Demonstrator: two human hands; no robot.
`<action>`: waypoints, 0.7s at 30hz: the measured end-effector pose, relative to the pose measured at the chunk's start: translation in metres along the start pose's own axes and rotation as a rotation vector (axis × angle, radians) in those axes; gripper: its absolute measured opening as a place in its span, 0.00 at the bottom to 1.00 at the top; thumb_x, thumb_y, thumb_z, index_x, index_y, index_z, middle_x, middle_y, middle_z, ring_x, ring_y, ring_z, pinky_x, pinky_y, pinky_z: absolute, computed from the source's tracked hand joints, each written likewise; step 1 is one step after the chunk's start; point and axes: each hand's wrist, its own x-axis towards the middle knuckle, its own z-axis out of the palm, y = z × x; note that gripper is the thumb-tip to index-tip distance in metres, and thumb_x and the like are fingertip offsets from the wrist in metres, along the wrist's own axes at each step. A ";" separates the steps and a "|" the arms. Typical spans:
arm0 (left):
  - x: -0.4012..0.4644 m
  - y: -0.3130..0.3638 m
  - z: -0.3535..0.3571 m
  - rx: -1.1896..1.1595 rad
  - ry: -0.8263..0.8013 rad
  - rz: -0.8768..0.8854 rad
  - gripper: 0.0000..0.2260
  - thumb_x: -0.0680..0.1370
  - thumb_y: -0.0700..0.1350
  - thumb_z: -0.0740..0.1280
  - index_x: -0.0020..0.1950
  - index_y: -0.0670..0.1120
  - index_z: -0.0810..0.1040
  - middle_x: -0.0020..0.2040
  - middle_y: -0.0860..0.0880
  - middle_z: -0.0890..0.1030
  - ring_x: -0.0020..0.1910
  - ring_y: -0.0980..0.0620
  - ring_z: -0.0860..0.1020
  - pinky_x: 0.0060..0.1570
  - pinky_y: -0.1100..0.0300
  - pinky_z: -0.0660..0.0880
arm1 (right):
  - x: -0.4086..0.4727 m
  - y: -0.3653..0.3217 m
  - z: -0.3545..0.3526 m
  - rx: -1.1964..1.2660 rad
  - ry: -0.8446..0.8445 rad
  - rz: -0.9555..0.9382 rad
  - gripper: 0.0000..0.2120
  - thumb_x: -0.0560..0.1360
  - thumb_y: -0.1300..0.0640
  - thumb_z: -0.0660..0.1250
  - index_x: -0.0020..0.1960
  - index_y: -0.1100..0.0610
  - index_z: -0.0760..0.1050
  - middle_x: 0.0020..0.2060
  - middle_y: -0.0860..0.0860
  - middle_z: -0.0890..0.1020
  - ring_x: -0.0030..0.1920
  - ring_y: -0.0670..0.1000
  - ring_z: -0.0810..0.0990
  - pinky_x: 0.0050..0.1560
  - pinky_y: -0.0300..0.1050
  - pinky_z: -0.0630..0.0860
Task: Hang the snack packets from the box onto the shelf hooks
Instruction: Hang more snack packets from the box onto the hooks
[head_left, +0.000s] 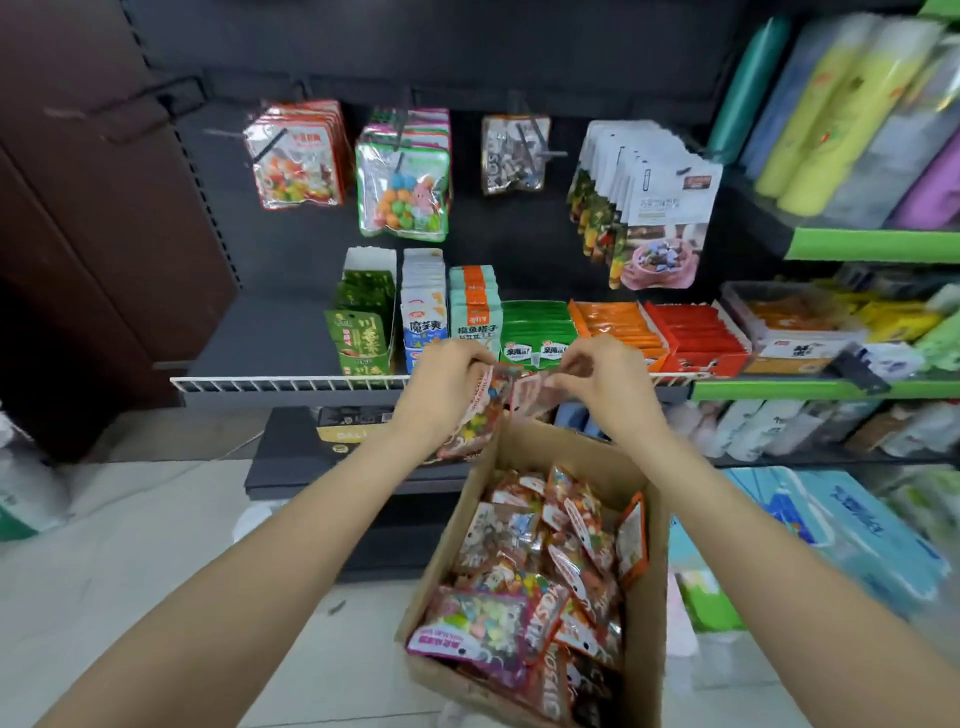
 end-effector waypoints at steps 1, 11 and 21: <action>0.002 -0.003 -0.010 -0.001 0.027 -0.006 0.10 0.79 0.36 0.62 0.55 0.41 0.82 0.54 0.44 0.83 0.55 0.48 0.79 0.59 0.58 0.72 | 0.004 -0.009 0.000 -0.085 0.059 -0.036 0.07 0.70 0.54 0.73 0.41 0.56 0.78 0.41 0.51 0.74 0.44 0.51 0.74 0.41 0.42 0.67; 0.039 -0.076 -0.123 0.049 0.310 -0.041 0.09 0.78 0.38 0.61 0.50 0.45 0.81 0.49 0.47 0.82 0.50 0.46 0.79 0.49 0.50 0.75 | 0.073 -0.116 0.024 0.216 0.048 -0.119 0.08 0.78 0.64 0.61 0.48 0.55 0.63 0.33 0.54 0.75 0.34 0.53 0.74 0.33 0.46 0.66; 0.104 -0.191 -0.236 0.163 0.367 0.008 0.11 0.77 0.34 0.61 0.50 0.43 0.81 0.49 0.44 0.81 0.50 0.45 0.78 0.51 0.53 0.73 | 0.169 -0.233 0.106 0.481 0.150 -0.154 0.18 0.77 0.69 0.59 0.61 0.55 0.77 0.32 0.48 0.74 0.24 0.40 0.68 0.27 0.30 0.61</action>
